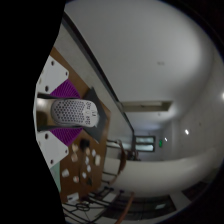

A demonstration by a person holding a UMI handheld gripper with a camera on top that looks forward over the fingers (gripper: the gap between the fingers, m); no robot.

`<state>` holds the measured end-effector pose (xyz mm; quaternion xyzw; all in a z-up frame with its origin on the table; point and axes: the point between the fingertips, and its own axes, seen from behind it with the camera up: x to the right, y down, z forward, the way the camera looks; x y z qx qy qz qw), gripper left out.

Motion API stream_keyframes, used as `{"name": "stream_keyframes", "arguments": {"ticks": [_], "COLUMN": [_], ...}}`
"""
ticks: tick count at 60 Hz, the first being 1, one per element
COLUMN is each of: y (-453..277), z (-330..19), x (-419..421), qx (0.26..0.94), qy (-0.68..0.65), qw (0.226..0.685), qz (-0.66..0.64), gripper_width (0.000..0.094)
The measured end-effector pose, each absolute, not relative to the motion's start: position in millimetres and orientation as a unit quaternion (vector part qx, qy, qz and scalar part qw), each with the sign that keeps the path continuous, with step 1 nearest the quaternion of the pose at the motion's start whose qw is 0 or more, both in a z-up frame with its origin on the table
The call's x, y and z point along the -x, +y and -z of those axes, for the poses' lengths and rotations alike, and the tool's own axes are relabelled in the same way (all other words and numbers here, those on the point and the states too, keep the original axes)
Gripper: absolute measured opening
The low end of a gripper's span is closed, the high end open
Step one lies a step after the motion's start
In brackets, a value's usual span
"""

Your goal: Arrange mouse

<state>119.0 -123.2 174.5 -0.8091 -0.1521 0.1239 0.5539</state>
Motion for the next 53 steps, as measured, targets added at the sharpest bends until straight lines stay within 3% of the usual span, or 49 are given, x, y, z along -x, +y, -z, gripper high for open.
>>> {"name": "stream_keyframes", "arguments": {"ticks": [5,8,19,26,27,28,37,39,44,53], "y": [-120.8,-123.2,-140.8,-145.4,-146.6,-145.4,-147.2,-155.6,-171.0,-214.6], "z": [-212.0,-205.2,-74.8,-34.6,-26.3,-26.6,-27.6,-28.7,-43.7,-56.0], "x": [-206.9,-259.7,-356.3,-392.8,-383.4,-383.5,-394.0,-398.5,-406.9,-446.6], "qx": [0.802,0.811,0.883,0.904,0.907,0.906,0.908,0.909,0.902,0.897], "qy": [-0.101,-0.080,-0.038,-0.018,-0.016,-0.017,-0.030,-0.033,-0.046,-0.030], "qw": [0.581,0.575,0.466,0.424,0.417,0.419,0.410,0.407,0.418,0.430], "qz": [-0.089,-0.068,-0.042,-0.050,-0.052,-0.056,-0.078,-0.080,-0.094,-0.092], "gripper_width": [0.0361,0.0360,0.0358,0.0367,0.0422,0.0408,0.0618,0.0782,0.0861,0.0857]}}
